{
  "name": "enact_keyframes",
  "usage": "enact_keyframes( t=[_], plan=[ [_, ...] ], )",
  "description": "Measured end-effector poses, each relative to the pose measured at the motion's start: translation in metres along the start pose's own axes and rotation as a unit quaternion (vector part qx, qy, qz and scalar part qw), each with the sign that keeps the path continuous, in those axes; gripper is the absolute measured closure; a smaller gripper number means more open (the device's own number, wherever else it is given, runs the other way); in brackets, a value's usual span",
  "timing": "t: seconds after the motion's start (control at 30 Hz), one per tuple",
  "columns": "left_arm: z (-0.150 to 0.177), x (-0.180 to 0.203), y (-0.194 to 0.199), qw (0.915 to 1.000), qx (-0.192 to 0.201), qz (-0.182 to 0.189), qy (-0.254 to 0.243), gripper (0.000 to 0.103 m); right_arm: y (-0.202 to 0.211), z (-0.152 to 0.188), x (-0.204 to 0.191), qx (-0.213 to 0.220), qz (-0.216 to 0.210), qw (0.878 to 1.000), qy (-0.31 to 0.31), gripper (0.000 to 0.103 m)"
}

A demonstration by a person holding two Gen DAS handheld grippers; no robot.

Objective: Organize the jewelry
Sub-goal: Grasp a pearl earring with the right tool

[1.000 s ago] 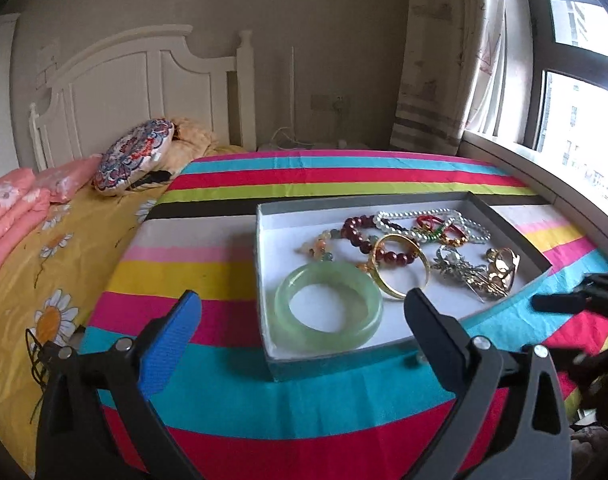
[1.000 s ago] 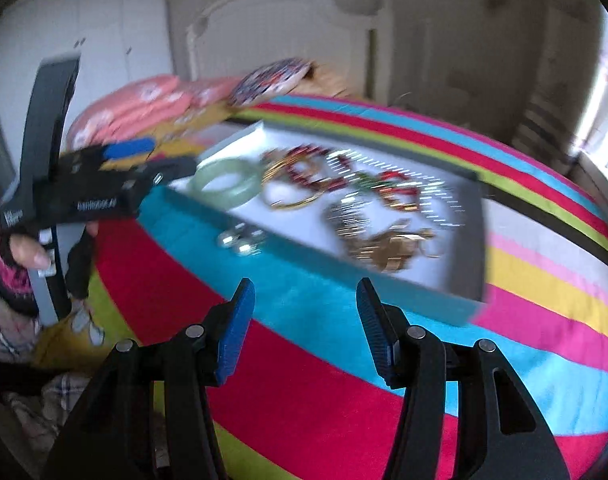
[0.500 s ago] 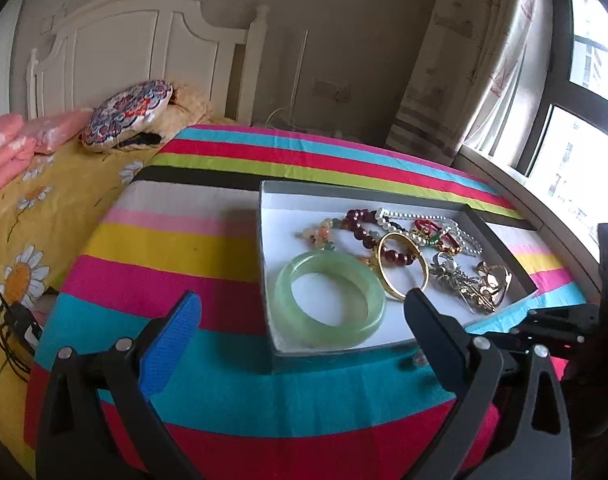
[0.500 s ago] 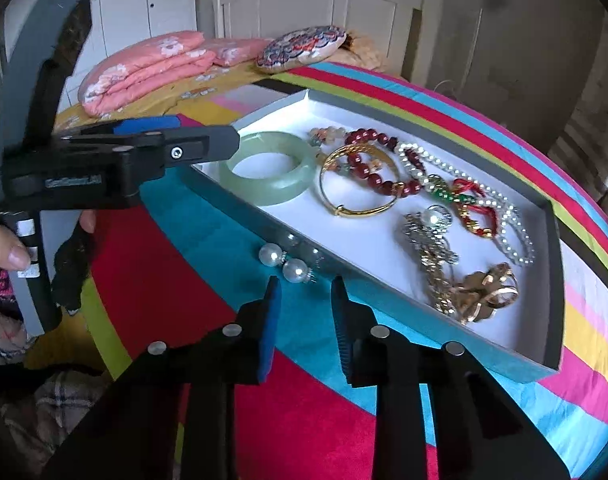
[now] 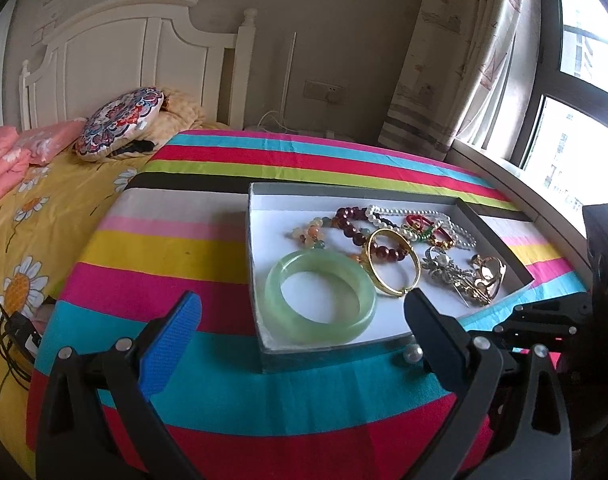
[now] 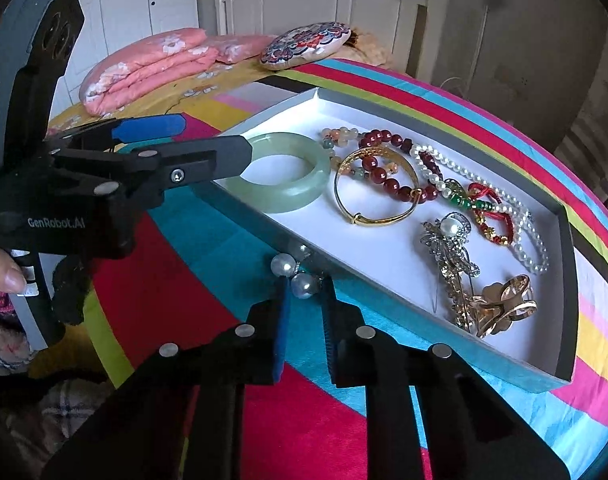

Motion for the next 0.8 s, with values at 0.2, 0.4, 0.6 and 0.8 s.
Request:
enact_keyframes(
  t=[0.2,0.4,0.6,0.8],
  plan=[
    [0.006,0.015,0.013,0.9994,0.011,-0.010,-0.033,0.003,0.021,0.007,0.013,0.023,0.007,1.000,-0.020,0.088],
    [0.046,0.062,0.001,0.9941,-0.049,0.014,-0.095,0.016,0.048,0.016,0.039,0.050,0.027,0.997,-0.052,0.088],
    [0.052,0.073,-0.011,0.9925,-0.074,0.019,-0.096,0.038,0.058,0.031,0.048,0.058,0.024,0.995,-0.073,0.088],
    [0.059,0.076,-0.021,0.9893,-0.088,0.020,-0.115,0.063,0.056,0.033,0.042,0.058,0.018,0.996,-0.071,0.088]
  ],
)
Point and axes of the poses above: each gripper's, at about its wrist camera, not at the fingertips, and y roughly against the way its jaws point, x to its right, z to its underside, the point moved 9 cm from there along -y, roughly the way its jaws point, and after that the axes turned 6 degrees about y, right-handed, at the moved point
